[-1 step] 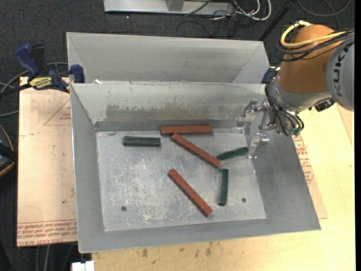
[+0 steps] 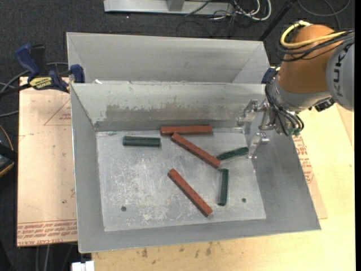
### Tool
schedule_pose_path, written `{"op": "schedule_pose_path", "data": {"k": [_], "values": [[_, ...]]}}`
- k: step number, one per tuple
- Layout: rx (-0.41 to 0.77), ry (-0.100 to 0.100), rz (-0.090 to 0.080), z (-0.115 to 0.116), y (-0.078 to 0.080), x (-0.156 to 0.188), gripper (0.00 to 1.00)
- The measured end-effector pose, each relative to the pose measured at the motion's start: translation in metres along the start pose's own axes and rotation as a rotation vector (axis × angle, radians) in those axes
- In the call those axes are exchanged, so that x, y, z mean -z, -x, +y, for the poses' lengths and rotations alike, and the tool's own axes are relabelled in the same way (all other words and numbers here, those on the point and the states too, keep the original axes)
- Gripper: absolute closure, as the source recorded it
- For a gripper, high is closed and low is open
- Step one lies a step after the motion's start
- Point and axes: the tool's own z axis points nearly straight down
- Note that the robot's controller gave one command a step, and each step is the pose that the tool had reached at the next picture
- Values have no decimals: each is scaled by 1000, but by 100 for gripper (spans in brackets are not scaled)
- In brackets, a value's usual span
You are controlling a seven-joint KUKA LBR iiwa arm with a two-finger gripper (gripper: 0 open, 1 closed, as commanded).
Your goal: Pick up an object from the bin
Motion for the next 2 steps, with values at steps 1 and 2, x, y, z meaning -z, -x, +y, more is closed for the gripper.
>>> {"op": "schedule_pose_path", "data": {"k": [1, 2], "values": [[0, 0, -2, 0, 0, -1, 0], [170, 4, 12, -11, -41, -28, 0]]}}
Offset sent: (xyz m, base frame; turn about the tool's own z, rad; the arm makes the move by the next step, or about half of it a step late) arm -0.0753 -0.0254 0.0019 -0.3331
